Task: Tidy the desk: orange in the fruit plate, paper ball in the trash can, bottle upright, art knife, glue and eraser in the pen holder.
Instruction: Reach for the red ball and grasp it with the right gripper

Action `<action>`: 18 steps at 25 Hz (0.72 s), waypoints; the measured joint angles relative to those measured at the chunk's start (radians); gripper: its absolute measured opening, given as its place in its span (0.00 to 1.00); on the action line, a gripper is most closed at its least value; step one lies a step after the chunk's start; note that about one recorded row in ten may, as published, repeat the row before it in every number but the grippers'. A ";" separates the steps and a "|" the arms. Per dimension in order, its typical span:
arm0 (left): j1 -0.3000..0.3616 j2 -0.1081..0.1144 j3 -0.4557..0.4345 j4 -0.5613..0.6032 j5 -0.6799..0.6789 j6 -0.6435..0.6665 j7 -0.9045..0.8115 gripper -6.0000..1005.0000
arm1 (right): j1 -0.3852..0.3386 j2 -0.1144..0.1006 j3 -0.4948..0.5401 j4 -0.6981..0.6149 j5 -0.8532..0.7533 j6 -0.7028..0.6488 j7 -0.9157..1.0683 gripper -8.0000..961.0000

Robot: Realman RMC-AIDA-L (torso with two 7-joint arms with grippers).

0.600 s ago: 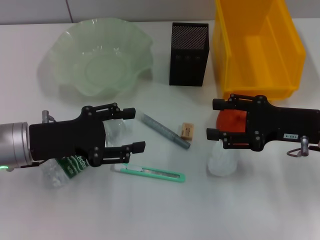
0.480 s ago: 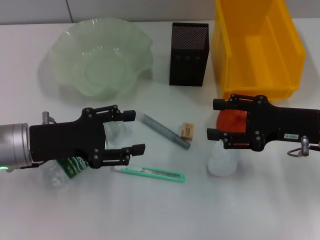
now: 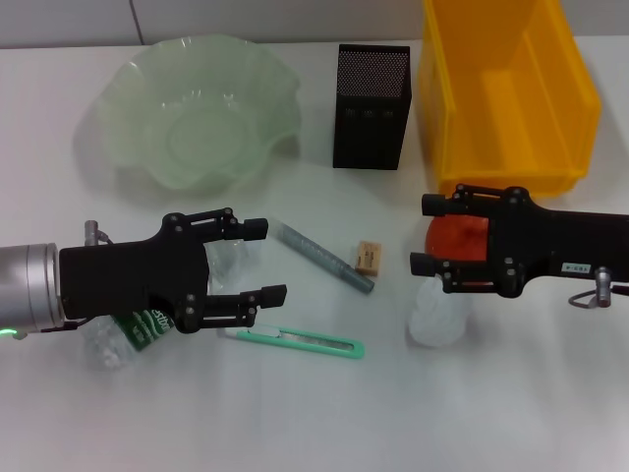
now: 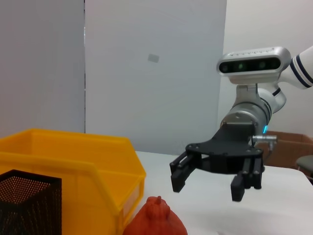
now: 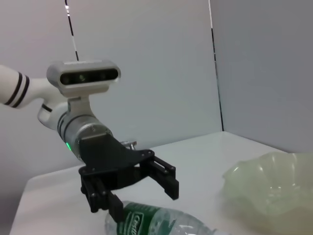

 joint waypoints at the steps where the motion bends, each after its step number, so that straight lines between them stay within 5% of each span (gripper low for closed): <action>1: 0.000 0.000 0.000 0.001 0.000 0.000 0.000 0.75 | -0.003 0.000 0.002 -0.008 0.002 -0.010 0.007 0.79; 18: 0.003 -0.011 -0.001 0.001 0.000 0.005 0.024 0.73 | 0.017 -0.001 -0.001 -0.443 -0.133 -0.120 0.456 0.74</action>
